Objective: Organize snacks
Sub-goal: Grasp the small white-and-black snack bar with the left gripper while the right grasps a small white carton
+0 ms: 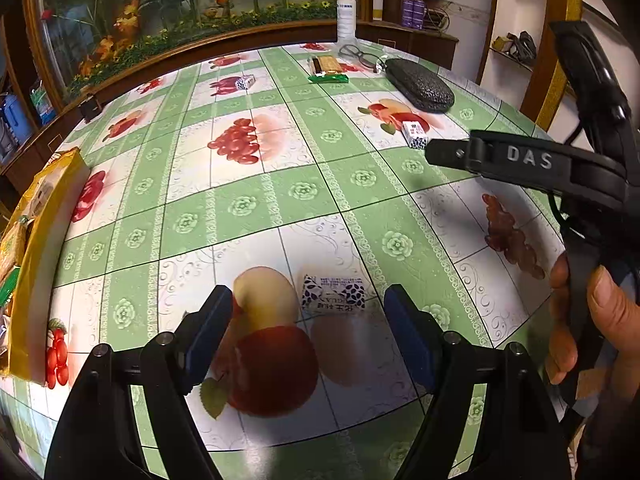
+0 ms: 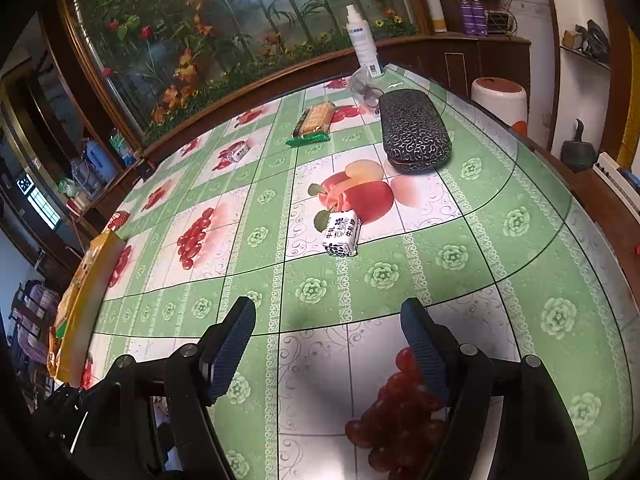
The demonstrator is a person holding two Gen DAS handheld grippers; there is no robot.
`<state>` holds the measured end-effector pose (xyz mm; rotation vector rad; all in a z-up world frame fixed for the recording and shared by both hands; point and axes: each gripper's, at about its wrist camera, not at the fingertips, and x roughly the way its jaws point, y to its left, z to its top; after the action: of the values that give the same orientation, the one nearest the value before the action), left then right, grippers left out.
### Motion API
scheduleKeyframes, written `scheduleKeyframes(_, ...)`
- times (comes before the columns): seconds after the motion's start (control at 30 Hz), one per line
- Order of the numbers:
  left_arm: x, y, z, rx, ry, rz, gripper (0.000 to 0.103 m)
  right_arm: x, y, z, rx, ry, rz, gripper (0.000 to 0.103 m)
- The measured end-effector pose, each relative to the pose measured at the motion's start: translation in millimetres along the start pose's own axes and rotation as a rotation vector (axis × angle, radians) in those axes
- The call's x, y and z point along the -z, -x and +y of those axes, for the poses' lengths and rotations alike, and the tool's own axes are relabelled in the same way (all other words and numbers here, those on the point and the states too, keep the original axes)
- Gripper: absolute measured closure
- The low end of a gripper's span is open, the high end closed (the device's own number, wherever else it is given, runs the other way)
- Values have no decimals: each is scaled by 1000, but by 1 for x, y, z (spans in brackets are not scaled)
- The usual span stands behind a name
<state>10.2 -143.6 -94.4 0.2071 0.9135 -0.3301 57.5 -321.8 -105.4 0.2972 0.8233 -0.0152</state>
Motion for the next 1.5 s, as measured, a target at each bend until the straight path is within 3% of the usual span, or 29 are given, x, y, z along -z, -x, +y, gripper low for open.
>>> scheduleKeyframes(0.23, 1, -9, 0, 0, 10, 25, 25, -17, -15, 9, 32, 42, -8, 26)
scheduleKeyframes(0.43, 3, -15, -4, -12, 7, 40, 25, -24, -36, 11, 65, 63, 37, 28)
scheduleKeyframes(0.77, 0, -19, -3, 18, 20, 49, 26, -38, -55, 14, 139, 88, 61, 51)
scheduleKeyframes(0.87, 0, -17, -7, 31, -8, 40, 37, -35, -55, 18, 177, 123, 60, 60)
scheduleKeyframes(0.93, -1, -16, -9, 38, -19, 35, 43, -33, -55, 20, 204, 150, 55, 72)
scheduleKeyframes(1.0, -1, -14, -9, 42, -24, 28, 63, -31, -55, 22, 217, 169, 49, 80)
scheduleKeyframes(1.07, -2, -14, -9, 38, -28, 23, 72, -31, -55, 24, 221, 183, 45, 81)
scheduleKeyframes(1.5, -5, -17, 28, -8, 71, 28, 74, -15, -36, 45, 63, 167, 38, 82)
